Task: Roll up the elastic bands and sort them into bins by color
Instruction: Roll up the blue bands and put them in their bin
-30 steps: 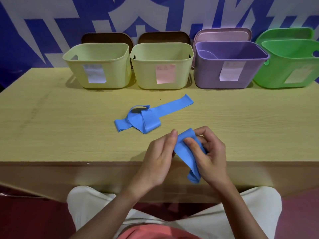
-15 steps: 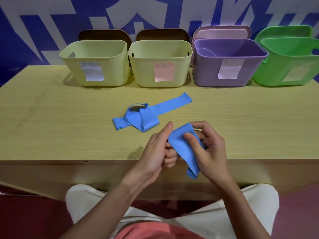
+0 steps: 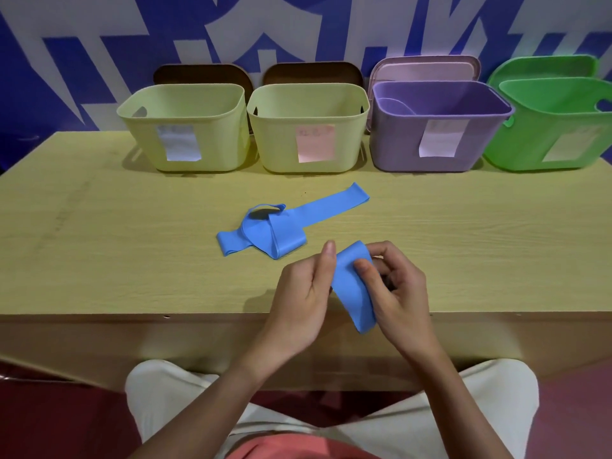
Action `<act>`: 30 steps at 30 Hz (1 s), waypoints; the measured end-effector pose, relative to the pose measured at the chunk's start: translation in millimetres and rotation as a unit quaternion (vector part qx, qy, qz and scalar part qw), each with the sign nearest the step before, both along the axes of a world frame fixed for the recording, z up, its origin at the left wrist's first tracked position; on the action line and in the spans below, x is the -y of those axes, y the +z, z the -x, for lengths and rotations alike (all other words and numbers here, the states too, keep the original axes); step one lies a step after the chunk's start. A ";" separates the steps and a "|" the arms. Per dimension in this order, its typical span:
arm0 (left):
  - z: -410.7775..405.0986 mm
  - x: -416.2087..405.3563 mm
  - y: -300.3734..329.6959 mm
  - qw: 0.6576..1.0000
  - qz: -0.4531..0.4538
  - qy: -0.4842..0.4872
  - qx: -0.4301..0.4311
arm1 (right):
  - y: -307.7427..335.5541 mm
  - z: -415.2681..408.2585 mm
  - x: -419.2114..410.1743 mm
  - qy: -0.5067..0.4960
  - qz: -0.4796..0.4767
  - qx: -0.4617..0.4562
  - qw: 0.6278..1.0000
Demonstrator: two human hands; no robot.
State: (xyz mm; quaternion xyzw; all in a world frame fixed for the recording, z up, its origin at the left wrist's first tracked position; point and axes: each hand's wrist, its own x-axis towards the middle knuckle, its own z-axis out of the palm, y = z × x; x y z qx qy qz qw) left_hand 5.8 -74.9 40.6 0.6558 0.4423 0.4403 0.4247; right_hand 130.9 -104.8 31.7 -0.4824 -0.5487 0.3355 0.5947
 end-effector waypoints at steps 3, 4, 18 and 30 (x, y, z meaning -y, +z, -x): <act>-1.9 0.3 6.3 0.998 0.037 -0.003 0.045 | 1.8 1.3 2.1 0.013 0.007 -0.012 1.000; -2.5 0.3 8.1 0.995 0.069 -0.005 0.066 | 1.9 0.9 2.0 0.010 0.005 -0.011 1.000; 0.3 2.1 9.2 0.978 0.184 -0.094 0.040 | -3.3 -4.1 4.1 -0.032 0.006 -0.038 0.999; -0.2 3.7 2.3 0.973 0.186 -0.064 0.121 | -8.4 -6.7 1.6 0.020 0.026 -0.024 0.999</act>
